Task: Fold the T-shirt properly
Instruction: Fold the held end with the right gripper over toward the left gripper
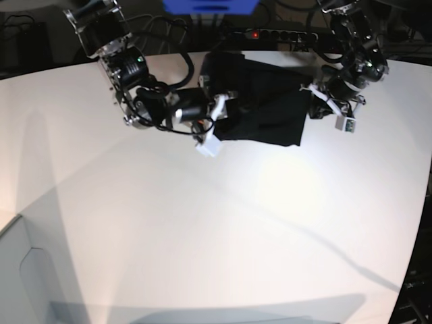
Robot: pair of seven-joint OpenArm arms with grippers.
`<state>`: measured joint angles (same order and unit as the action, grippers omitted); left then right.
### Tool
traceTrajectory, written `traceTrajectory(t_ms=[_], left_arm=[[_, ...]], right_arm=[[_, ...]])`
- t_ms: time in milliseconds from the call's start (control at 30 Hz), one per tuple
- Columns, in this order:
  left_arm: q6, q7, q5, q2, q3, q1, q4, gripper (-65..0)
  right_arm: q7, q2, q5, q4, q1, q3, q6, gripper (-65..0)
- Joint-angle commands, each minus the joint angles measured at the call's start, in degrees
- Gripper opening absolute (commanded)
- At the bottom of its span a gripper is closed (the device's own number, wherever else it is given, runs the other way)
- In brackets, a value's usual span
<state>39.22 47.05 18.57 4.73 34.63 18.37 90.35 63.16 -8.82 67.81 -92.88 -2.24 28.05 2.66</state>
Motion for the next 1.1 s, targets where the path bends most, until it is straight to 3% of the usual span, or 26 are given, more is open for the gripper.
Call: traceTrajectory(t_ms=[0,233,567,800,1067], left_arm=[[-0.32,4.16,-3.75,0.15,-0.13,0.75,-0.46,-65.0],[-0.32,4.16,-4.11,0.15,-0.13,0.75,-0.46,-65.0],[-0.50,4.16,-4.11,0.06,-0.13,0.57,-0.46,-65.0],[-0.50,4.16,-4.11,0.06,-0.13,0.57,-0.46,-65.0],[-0.50,4.16,-4.11,0.06,-0.13,0.57,-0.46,-65.0]], right_arm=[[-1.40,0.16,1.77,-0.44,-1.23,0.12,-0.50,-65.0],[-3.07,0.25,1.77,1.14,-2.99,0.65,-0.50,-65.0],[-3.07,0.16,1.77,1.23,-7.30,10.06,-0.50,-65.0],[-3.16,0.16,1.77,1.14,-8.09,11.73,-0.50,-65.0],[-7.29,-0.02,1.77,0.97,-8.09,11.46,-0.33,-53.5]])
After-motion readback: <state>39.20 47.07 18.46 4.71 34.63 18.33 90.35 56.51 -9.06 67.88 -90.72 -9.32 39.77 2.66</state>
